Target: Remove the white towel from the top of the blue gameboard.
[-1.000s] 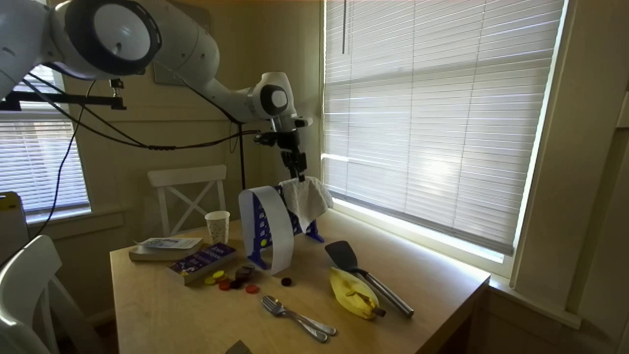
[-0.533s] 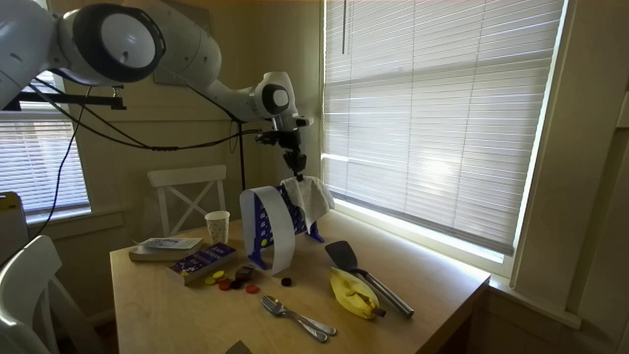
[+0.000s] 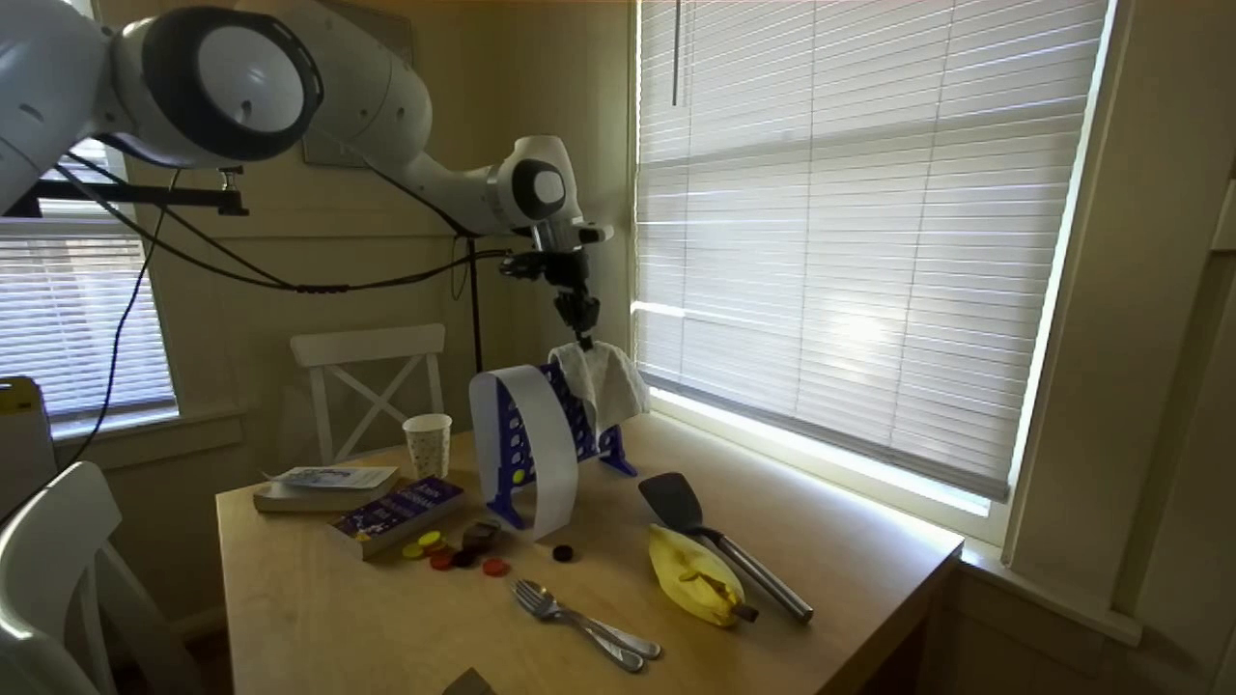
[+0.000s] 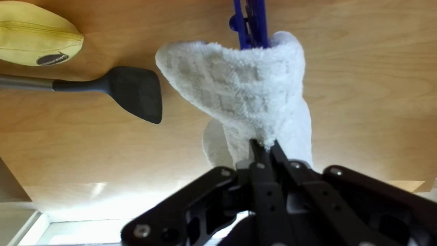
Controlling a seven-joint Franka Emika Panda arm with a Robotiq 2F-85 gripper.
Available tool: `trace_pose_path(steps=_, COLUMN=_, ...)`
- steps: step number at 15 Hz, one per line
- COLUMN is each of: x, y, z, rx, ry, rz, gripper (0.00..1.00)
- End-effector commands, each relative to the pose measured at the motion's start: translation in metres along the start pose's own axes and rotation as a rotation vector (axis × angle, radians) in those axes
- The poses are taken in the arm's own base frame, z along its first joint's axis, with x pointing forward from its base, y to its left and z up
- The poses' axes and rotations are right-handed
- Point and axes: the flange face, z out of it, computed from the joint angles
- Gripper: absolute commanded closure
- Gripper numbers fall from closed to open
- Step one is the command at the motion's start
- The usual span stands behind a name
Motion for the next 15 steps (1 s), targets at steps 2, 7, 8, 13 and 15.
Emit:
trace_pose_path(steps=2, x=-0.007, y=-0.005, z=-0.068, rx=0.051, ry=0.026, rz=0.017, gripper=0.99)
trace_pose_path(steps=7, x=-0.014, y=0.023, z=-0.161, rx=0.053, ry=0.085, rz=0.094, gripper=0.99)
trace_pose_path(steps=8, x=-0.014, y=0.035, z=-0.178, rx=0.063, ry=0.095, rz=0.125, gripper=0.99)
trace_pose_path(steps=13, x=-0.025, y=0.113, z=-0.231, rx=0.045, ry=0.059, rz=0.237, gripper=0.99)
trace_pose_path(steps=15, x=-0.038, y=0.149, z=-0.239, rx=0.014, ry=0.015, rz=0.300, gripper=0.99)
